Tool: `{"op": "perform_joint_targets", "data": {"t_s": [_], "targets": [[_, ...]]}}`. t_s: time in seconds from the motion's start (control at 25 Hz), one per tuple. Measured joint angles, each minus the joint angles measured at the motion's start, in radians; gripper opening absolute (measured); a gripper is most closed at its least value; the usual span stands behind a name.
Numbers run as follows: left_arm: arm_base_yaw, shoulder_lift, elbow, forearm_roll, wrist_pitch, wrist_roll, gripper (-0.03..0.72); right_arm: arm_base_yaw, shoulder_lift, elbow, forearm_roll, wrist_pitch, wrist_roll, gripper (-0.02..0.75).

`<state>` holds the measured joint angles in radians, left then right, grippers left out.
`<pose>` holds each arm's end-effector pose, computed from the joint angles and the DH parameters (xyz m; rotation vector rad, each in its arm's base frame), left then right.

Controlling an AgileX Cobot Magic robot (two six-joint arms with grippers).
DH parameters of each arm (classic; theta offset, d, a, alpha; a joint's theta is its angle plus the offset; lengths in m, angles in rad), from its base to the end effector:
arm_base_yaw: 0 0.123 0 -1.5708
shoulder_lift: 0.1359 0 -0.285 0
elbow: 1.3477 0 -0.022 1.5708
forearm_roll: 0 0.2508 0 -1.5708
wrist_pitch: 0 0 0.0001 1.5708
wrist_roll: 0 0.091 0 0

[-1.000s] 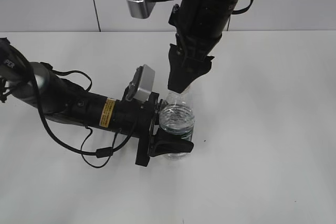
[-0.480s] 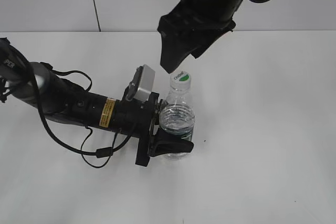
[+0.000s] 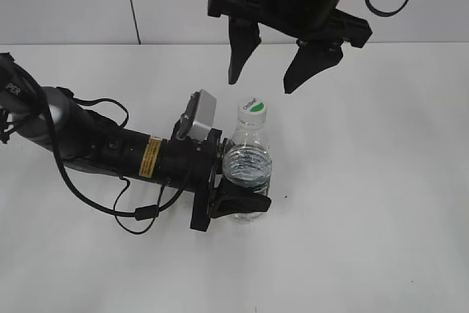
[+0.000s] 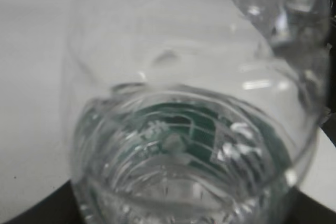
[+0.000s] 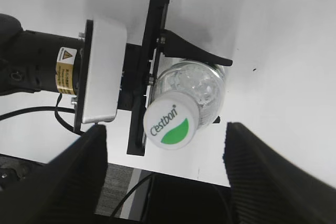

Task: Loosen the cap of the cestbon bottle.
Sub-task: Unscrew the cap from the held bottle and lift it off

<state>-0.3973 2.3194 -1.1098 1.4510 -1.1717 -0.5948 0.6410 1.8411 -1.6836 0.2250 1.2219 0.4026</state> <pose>0.3121 -0.2212 0.0595 1.4575 1.4776 -1.1944 0.3007 0.2482 0.3038 -0.2832 2.9573 0.4948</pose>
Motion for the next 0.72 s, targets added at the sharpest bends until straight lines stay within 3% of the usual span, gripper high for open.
{"op": "perform_joint_targets", "data": {"t_s": [0.72], "targets": [[-0.001, 0.0, 0.0, -0.025, 0.013, -0.01, 0.405, 0.0, 0.054, 0.0, -0.006, 0.0, 0.106, 0.526]]}}
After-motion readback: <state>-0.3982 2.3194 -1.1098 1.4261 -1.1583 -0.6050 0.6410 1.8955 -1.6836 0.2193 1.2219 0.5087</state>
